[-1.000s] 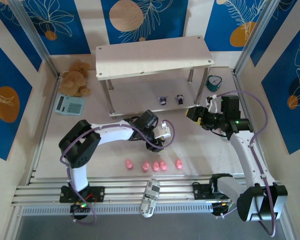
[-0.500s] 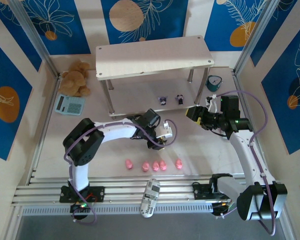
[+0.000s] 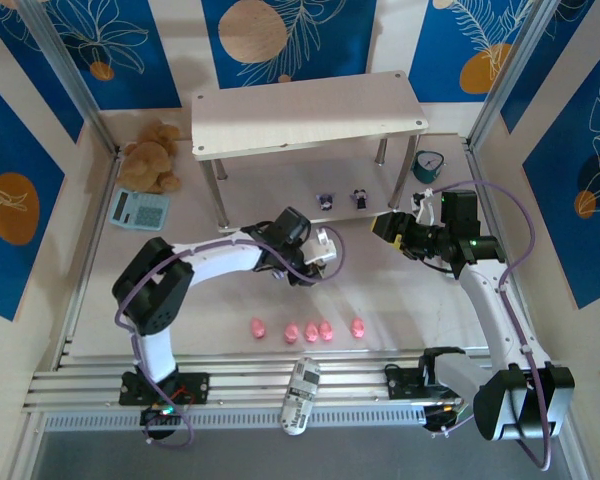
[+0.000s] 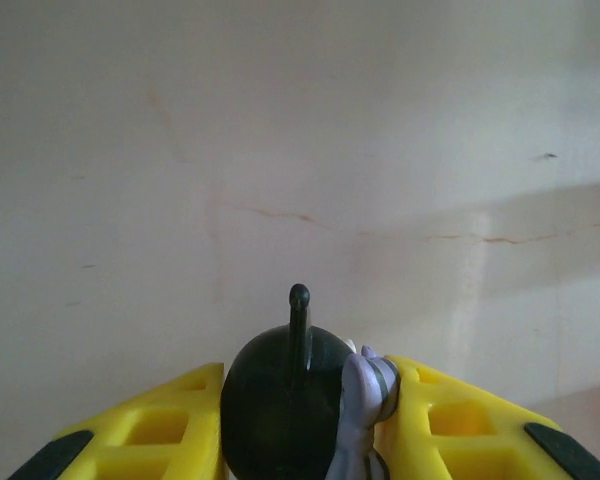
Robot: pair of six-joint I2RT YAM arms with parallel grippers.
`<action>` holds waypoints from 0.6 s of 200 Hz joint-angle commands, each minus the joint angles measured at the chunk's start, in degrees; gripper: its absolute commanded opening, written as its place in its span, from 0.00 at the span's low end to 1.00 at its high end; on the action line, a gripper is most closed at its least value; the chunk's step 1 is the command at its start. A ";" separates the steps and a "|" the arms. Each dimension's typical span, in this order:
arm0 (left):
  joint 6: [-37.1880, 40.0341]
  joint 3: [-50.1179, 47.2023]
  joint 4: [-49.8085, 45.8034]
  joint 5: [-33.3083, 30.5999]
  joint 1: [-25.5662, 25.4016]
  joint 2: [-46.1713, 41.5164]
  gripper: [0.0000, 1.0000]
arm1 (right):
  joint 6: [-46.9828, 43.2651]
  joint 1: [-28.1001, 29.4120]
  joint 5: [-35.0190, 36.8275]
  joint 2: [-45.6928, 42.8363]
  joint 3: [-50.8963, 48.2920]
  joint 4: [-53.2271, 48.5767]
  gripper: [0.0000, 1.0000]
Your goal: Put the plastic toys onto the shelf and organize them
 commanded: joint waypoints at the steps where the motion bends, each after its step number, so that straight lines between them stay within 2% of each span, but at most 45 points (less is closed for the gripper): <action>1: 1.72 2.97 -1.22 -1.77 2.27 -2.18 0.30 | 0.43 -0.06 -0.52 0.65 0.00 1.00 0.67; 46: 4.29 8.41 -2.67 -1.88 6.01 -1.50 0.30 | 0.43 -0.03 -0.59 1.23 0.11 1.44 0.67; 120: 9.65 19.12 -7.10 -3.95 8.87 4.04 0.31 | 0.34 -0.18 -0.87 2.49 0.46 1.93 0.67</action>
